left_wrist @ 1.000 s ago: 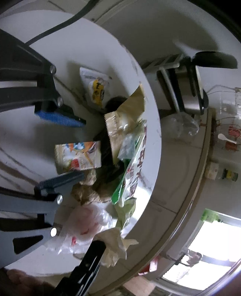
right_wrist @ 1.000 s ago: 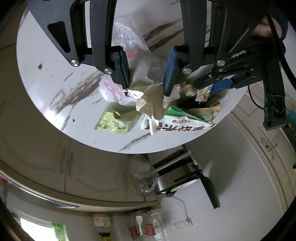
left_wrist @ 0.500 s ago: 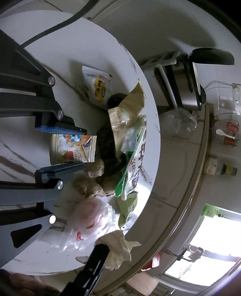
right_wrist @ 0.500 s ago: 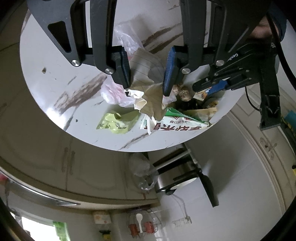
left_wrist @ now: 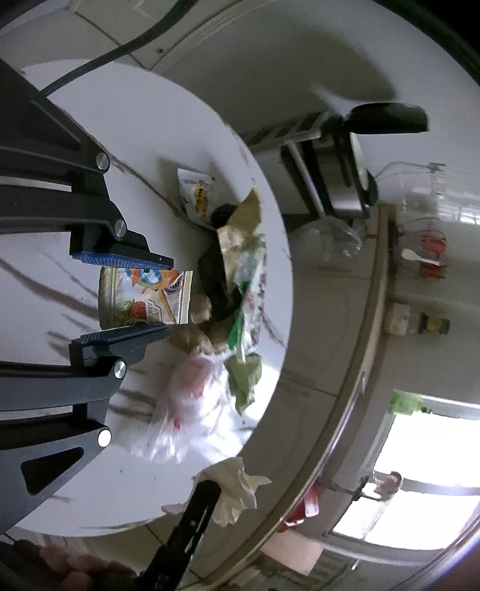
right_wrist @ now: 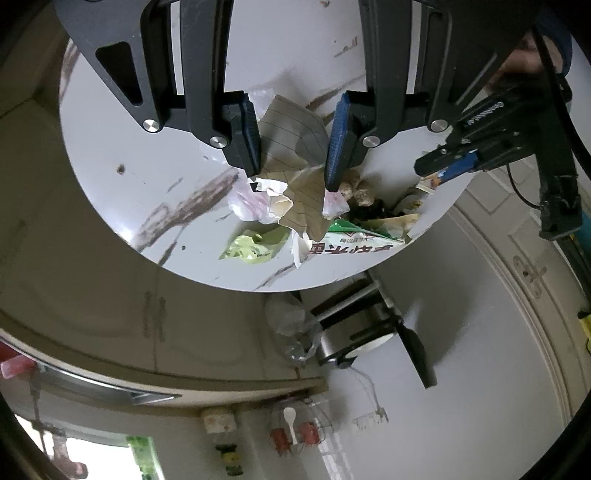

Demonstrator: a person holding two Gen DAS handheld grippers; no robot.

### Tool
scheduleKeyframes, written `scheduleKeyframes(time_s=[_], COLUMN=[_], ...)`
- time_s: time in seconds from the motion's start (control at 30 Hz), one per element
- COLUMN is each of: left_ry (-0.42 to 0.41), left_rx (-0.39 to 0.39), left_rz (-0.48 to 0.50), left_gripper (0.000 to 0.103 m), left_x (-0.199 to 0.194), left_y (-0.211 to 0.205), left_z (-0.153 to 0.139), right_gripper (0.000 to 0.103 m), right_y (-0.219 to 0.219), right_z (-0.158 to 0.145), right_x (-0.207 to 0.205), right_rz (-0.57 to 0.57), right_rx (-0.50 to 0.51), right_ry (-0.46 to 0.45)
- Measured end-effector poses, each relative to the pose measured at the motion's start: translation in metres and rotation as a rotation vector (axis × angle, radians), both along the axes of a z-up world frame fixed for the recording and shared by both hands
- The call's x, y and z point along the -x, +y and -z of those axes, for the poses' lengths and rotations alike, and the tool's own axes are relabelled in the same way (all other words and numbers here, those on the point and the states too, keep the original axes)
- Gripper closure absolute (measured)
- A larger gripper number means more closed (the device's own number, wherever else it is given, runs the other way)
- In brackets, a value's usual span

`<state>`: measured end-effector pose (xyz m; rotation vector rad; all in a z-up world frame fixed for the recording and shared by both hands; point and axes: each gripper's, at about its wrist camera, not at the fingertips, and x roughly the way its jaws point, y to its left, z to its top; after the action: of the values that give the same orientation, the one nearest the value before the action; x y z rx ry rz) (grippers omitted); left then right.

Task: Collect trash
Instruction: 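Grasp the small printed snack packet with the left gripper while right holds paper, then carry paper and packet to the white bin and open both grippers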

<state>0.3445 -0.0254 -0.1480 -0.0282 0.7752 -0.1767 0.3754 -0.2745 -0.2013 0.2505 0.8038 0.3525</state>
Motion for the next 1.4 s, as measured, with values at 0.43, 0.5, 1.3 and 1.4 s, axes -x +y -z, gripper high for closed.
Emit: scheduleKeyframes(time_s=[0.43,0.5,1.3,1.4], left_ry=[-0.106,-0.120,0.029,0.081], left_rx=[-0.021,-0.024,-0.026,-0.067], left_rz=[0.146,0.180,0.614,0.631], left_gripper=[0.078,0.078,0.078,0.078], left_x=[0.062,0.070,0.091,0.082], left_y=[-0.069,-0.090,-0.375,-0.407], left_z=[-0.054,-0.058,0.017,0.046], right_gripper=[0.072,0.072,0.072,0.072], right_y=[-0.057,-0.071,-0.327,-0.345], right_z=[-0.027,-0.029,0.052,0.084], right_x=[0.062,0.073,0.222,0.226], right_rz=[0.081,0.105,0.602,0.631], right_rx=[-0.051,-0.056,-0.055,-0.074], right_ry=[-0.090,-0.099,0.041,0.102])
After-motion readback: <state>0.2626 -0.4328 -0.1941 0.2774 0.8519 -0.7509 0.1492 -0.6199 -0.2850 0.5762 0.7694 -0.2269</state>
